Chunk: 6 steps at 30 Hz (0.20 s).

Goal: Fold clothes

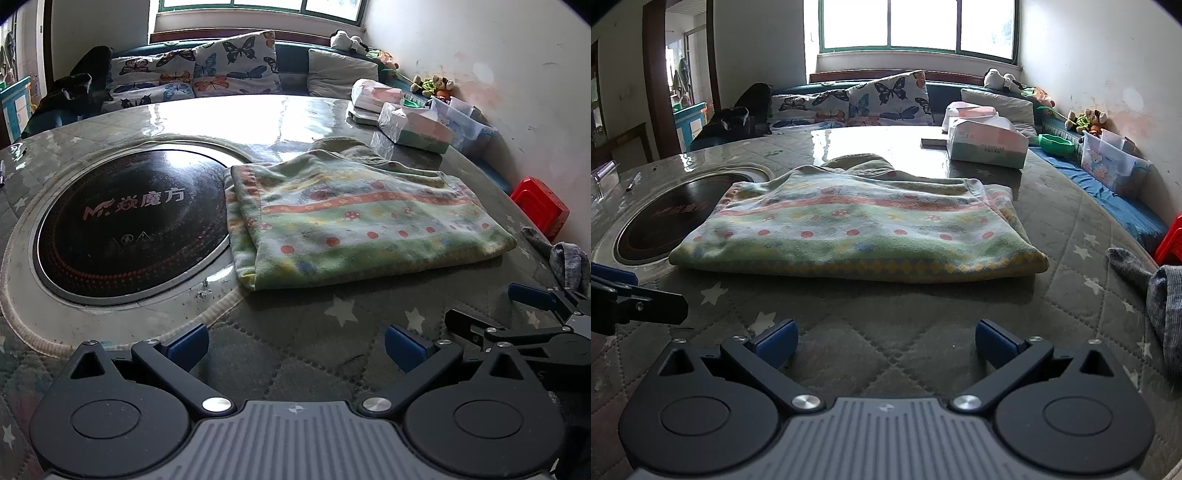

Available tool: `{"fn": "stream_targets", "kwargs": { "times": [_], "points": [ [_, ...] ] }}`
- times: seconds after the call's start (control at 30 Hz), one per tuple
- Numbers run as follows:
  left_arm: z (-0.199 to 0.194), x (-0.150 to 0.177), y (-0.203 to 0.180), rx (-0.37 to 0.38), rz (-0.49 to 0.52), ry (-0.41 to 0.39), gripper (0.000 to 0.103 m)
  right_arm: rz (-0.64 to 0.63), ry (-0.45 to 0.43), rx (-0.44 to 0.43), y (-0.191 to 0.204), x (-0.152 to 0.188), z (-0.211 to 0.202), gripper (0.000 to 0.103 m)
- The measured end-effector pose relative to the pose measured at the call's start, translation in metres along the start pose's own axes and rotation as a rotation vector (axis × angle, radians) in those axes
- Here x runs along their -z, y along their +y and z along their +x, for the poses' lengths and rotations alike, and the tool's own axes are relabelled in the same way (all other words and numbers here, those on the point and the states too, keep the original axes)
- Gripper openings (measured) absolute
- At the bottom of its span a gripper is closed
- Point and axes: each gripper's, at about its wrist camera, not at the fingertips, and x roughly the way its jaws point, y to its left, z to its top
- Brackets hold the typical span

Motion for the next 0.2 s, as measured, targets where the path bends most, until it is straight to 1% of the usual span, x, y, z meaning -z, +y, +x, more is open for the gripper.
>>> {"fn": "stream_targets", "kwargs": {
  "times": [0.2],
  "points": [
    [0.0006,0.0011,-0.0011,-0.001,-0.002,0.004,0.103,0.0,-0.001,-0.002,0.0014,0.0008,-0.0011,0.103]
  ]
}}
